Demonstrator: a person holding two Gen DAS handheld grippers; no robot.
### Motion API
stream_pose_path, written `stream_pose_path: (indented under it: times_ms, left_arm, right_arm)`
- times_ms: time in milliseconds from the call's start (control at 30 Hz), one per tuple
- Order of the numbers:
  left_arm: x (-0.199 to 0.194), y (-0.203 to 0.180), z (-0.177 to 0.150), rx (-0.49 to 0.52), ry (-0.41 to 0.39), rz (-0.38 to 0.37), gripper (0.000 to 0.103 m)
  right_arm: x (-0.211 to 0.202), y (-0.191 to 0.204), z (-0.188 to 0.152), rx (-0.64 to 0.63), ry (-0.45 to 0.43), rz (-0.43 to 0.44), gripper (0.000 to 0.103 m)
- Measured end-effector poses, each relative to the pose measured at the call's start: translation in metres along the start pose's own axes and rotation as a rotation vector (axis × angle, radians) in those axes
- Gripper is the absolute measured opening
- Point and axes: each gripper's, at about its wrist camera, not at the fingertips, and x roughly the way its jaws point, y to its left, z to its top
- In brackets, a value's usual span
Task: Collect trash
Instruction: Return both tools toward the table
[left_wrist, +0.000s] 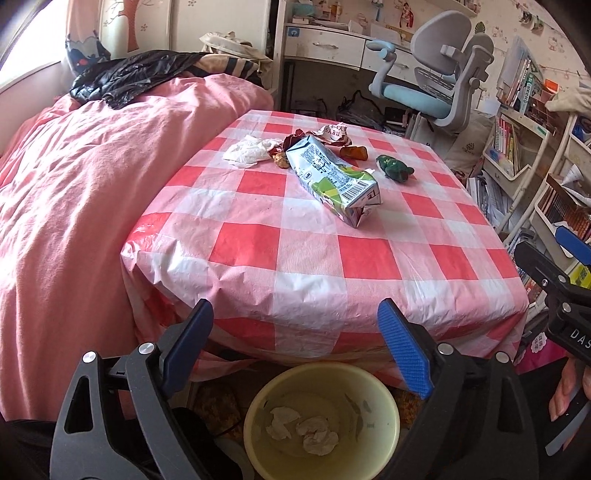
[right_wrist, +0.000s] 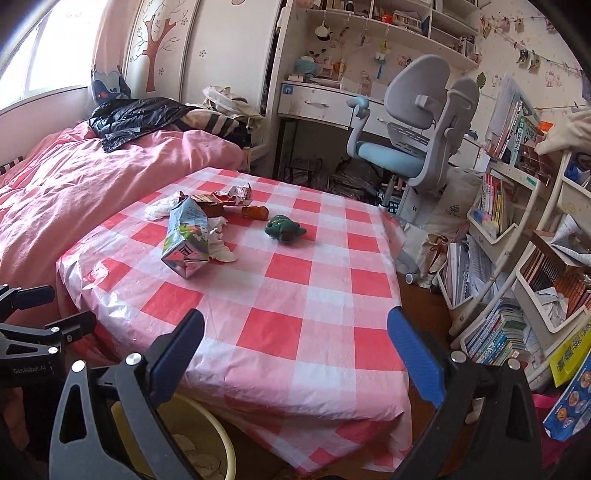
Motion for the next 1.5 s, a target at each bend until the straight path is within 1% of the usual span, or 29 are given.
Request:
stream_pose_path:
  times_ms: [300, 1000, 1133, 1233, 1300, 1333, 1367, 1433, 1500]
  left_arm:
    - [-0.002, -0.003, 0.0, 0.005, -0.012, -0.003, 0.088]
    - [0.003, -0.009, -0.006, 0.034, 0.004, 0.017, 0.089]
    - [0.002, -0.006, -0.005, 0.027, 0.007, 0.019, 0.089]
    - [-0.008, 0.002, 0.009, -0.011, 0.007, 0.033, 0.089]
    - [-0.019, 0.01, 0.026, -0.021, -0.051, 0.037, 0.089]
    - [-0.021, 0.015, 0.035, -0.006, -0.08, 0.059, 0.091]
    - [-0.018, 0.019, 0.044, 0.005, -0.089, 0.08, 0.091]
    - [-0.006, 0.032, 0.061, 0.001, -0.078, 0.125, 0.091]
    - [0.009, 0.051, 0.08, -0.057, -0.055, 0.136, 0.091]
  right_arm:
    - [-0.001, 0.0, 0.0, -0.002, 0.002, 0.0, 0.095]
    - [0.0, 0.0, -0.001, 0.001, 0.012, 0.01, 0.095]
    - [0.001, 0.001, 0.001, -0.004, 0.016, 0.02, 0.095]
    - [-0.001, 0.0, 0.005, 0.011, 0.014, 0.039, 0.095]
    - [0.002, -0.002, 0.007, 0.046, 0.033, 0.091, 0.095]
    - [0.004, 0.0, 0.008, 0.051, 0.041, 0.108, 0.095]
    - [0.008, 0.003, 0.01, 0.048, 0.053, 0.129, 0.095]
    - [0.018, 0.013, 0.016, 0.015, 0.075, 0.161, 0.095]
    - [0.03, 0.023, 0.025, -0.018, 0.094, 0.193, 0.095]
